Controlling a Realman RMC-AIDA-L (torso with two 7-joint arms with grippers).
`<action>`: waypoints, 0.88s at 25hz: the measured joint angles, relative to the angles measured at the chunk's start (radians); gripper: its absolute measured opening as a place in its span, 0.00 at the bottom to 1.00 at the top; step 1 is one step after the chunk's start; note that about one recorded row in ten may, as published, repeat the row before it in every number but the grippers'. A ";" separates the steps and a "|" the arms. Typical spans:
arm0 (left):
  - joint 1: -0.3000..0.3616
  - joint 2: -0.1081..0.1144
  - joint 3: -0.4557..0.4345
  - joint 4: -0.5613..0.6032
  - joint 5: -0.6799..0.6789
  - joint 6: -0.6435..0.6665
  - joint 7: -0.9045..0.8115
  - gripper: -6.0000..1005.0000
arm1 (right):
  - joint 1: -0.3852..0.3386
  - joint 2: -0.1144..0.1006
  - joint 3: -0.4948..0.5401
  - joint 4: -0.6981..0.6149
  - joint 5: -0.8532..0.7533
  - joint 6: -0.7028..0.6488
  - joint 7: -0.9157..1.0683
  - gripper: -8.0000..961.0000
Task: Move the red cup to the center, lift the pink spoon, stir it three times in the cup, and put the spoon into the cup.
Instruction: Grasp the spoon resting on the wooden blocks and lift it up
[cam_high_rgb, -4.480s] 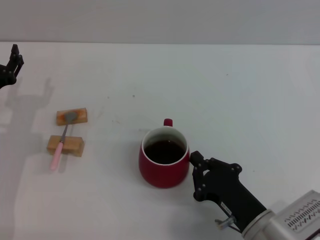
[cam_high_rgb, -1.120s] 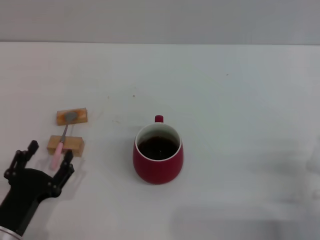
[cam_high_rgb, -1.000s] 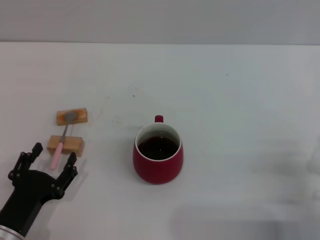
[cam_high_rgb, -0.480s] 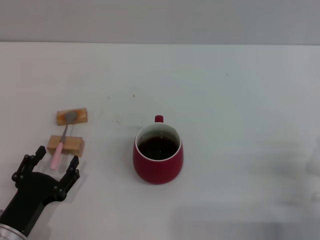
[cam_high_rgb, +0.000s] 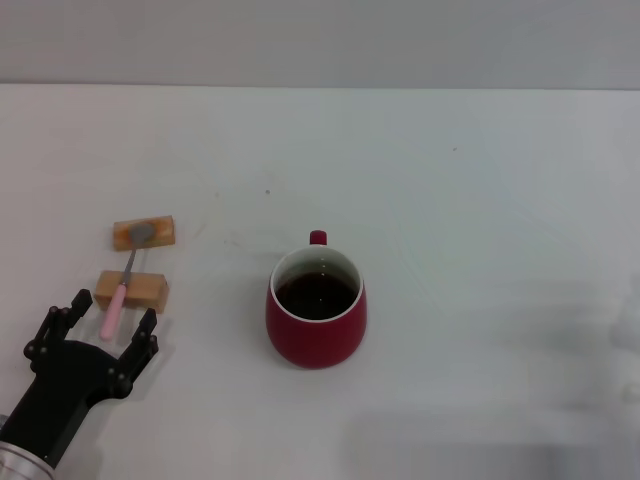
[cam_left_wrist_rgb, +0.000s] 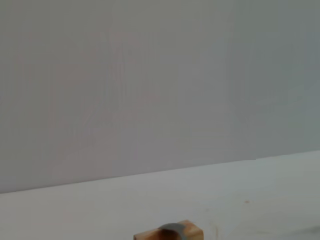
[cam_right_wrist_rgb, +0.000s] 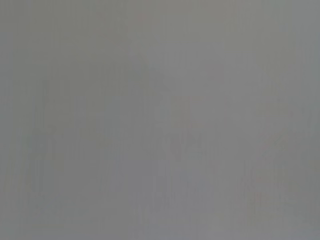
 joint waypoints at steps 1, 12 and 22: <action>-0.001 0.000 0.000 0.000 0.000 -0.001 0.000 0.78 | 0.000 0.000 0.000 0.000 0.000 0.000 0.000 0.01; 0.000 0.000 0.003 0.000 -0.002 -0.013 -0.001 0.61 | -0.002 0.000 0.000 0.000 0.000 0.001 0.000 0.01; 0.010 0.000 0.003 0.000 0.001 -0.014 -0.003 0.59 | 0.000 0.000 -0.012 -0.001 0.001 0.002 0.000 0.01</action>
